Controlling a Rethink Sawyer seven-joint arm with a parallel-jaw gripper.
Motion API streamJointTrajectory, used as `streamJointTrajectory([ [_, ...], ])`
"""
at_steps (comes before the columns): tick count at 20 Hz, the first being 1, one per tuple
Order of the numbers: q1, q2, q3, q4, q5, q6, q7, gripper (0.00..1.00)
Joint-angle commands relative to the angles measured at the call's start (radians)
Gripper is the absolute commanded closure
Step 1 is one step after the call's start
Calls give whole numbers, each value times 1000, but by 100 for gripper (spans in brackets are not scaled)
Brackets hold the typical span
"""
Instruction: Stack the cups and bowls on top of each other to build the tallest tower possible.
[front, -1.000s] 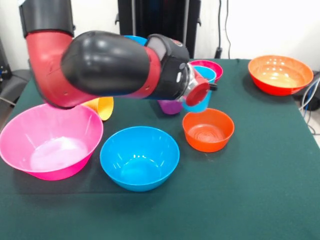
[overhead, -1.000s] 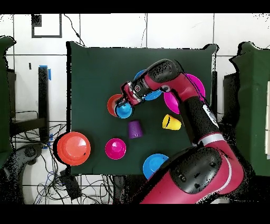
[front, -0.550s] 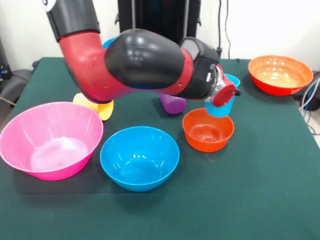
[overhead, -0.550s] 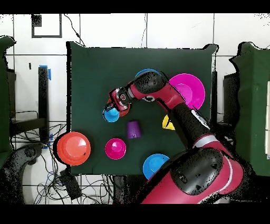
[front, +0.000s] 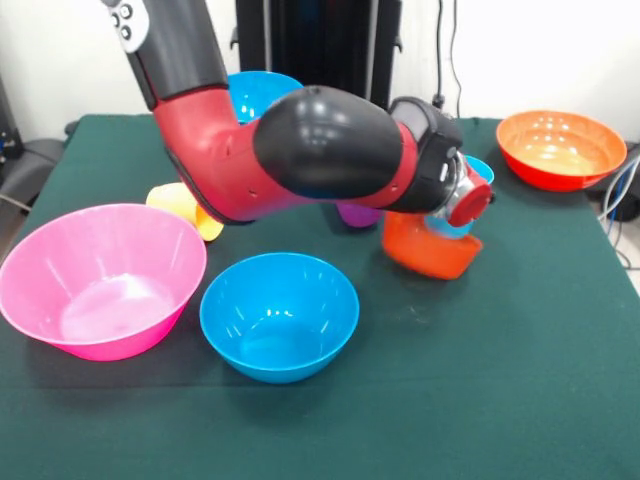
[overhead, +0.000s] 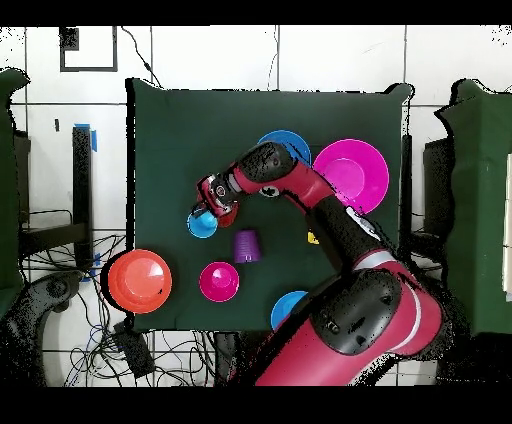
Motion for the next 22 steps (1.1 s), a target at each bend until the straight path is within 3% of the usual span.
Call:
streamJointTrajectory([
  [1,64,49,-78,-117,-152,31,-199,100],
  [7,77,43,-81,-133,-171,64,-183,100],
  [14,76,55,-63,-195,-185,38,-211,100],
  [17,81,50,-29,-296,-174,106,-258,100],
  [20,106,49,-11,-435,-186,246,-303,100],
  [22,110,40,-11,-470,-198,313,-306,100],
])
